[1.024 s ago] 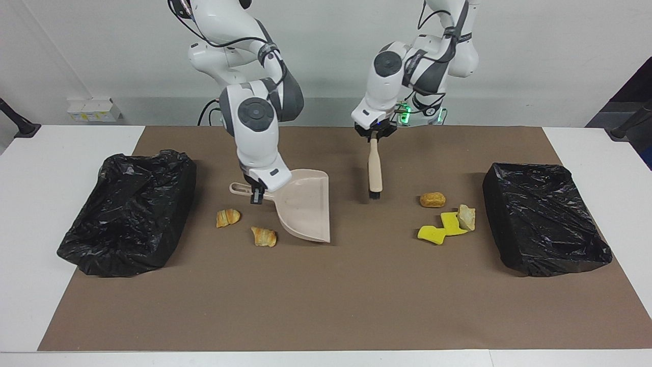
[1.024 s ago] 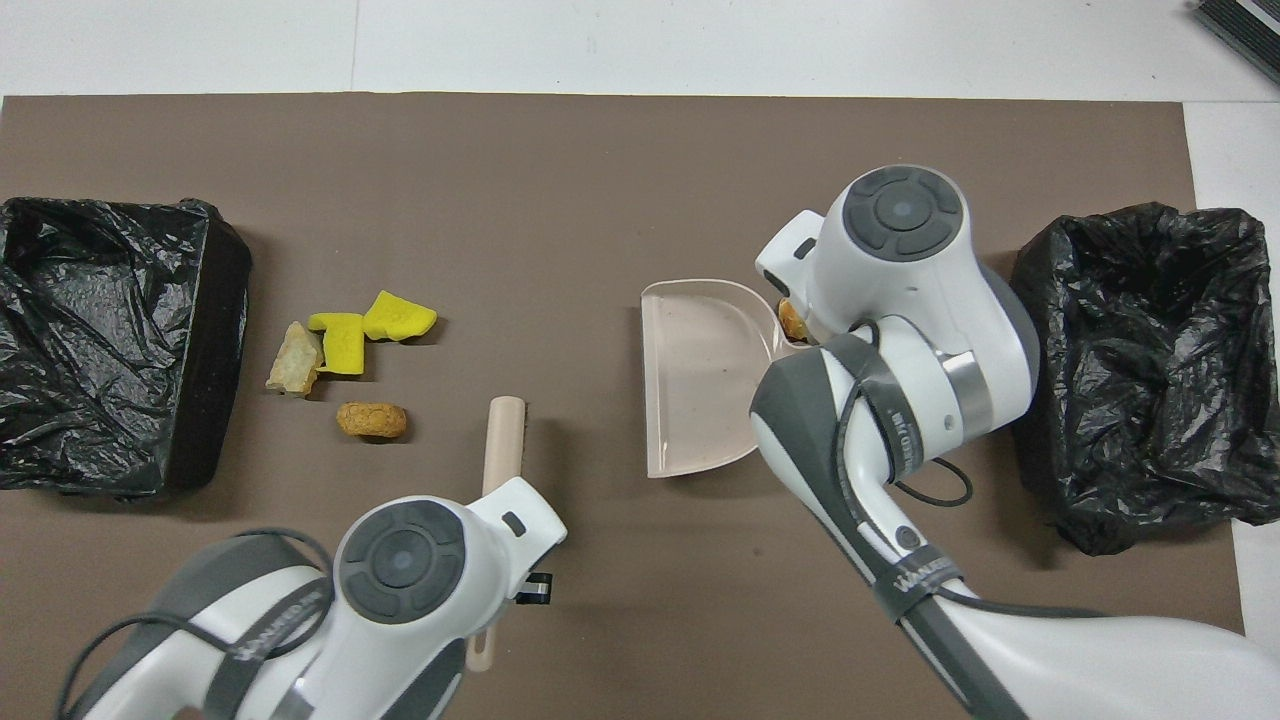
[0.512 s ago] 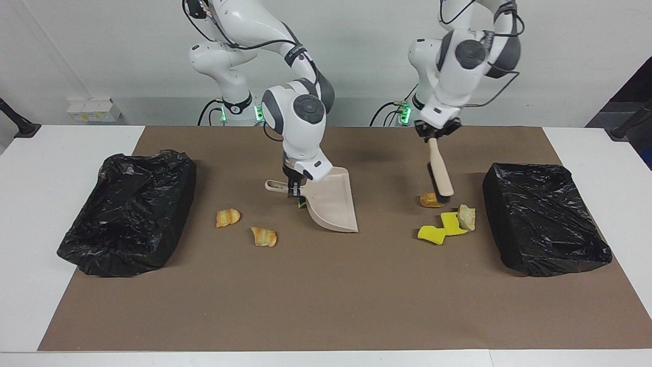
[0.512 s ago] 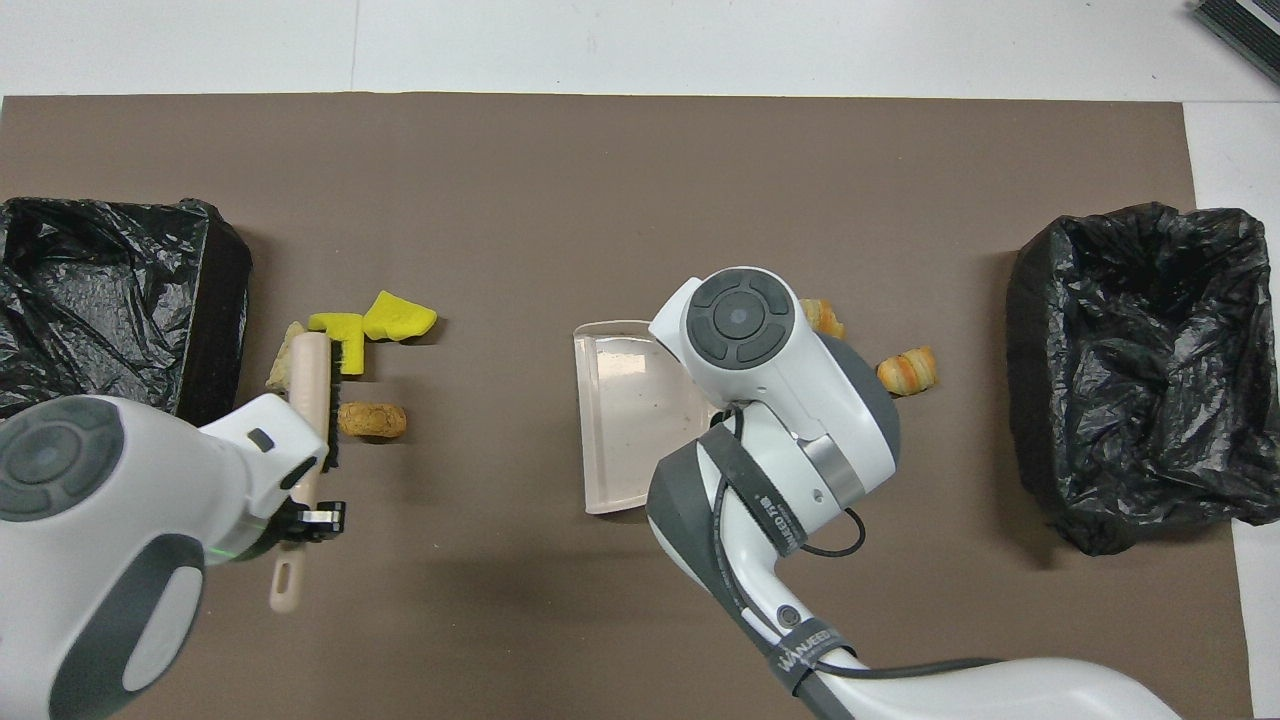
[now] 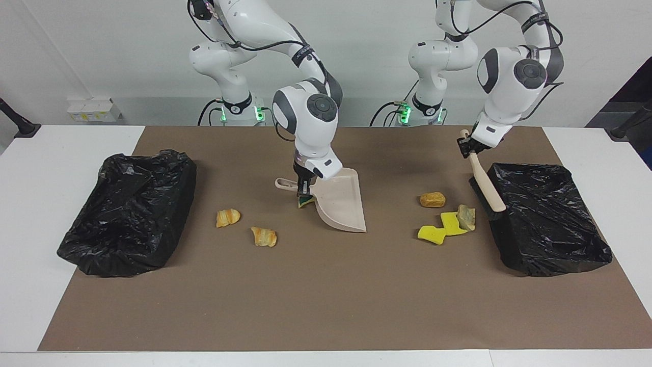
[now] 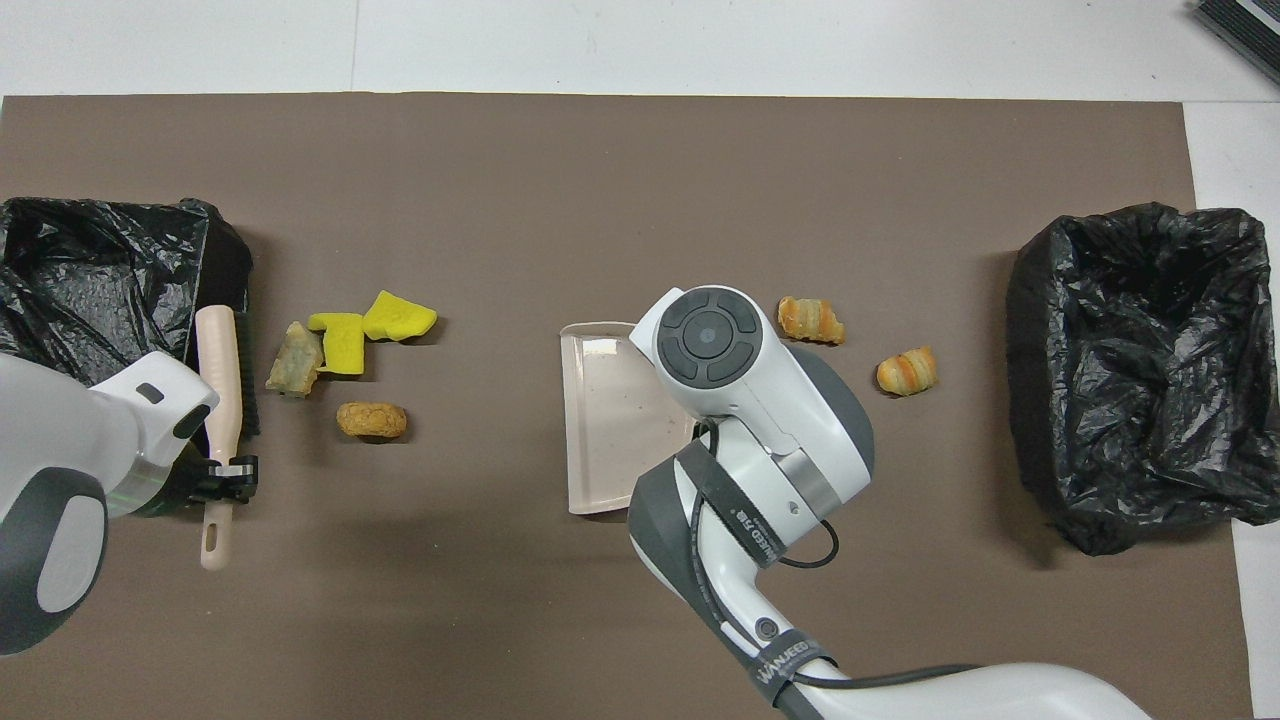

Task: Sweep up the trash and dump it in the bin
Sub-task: 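Lower the dustpan near the trash while the left gripper lifts the brush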

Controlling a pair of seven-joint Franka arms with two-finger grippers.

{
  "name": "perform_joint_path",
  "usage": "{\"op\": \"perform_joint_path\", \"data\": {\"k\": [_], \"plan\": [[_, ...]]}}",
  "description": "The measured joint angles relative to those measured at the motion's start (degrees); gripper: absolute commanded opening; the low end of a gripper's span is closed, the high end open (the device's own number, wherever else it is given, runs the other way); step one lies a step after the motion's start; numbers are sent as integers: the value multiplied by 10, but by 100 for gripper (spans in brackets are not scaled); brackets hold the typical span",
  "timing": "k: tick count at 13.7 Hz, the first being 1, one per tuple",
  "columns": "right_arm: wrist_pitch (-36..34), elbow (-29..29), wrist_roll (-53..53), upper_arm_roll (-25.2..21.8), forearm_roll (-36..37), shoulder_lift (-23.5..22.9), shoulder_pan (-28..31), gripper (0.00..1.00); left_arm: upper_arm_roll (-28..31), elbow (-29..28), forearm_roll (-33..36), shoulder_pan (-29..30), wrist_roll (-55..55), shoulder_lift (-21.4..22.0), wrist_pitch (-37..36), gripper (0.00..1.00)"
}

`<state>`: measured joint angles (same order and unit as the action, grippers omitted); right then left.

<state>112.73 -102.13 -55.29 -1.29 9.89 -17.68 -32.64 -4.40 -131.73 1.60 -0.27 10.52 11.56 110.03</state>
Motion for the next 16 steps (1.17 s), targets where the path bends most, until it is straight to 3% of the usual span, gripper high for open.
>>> {"op": "perform_joint_path", "data": {"k": [5,13,16], "plan": [[25,-12,0,0,27,-1,-2,0,-9,-8,0,-4,-7,-55,63,0],[26,-15,2,0,27,-1,-2,0,-18,-5,-100,-131,-43,-51,84,0],[26,-15,3,0,27,-1,-2,0,-13,21,-102,-133,-40,-26,55,0]]}}
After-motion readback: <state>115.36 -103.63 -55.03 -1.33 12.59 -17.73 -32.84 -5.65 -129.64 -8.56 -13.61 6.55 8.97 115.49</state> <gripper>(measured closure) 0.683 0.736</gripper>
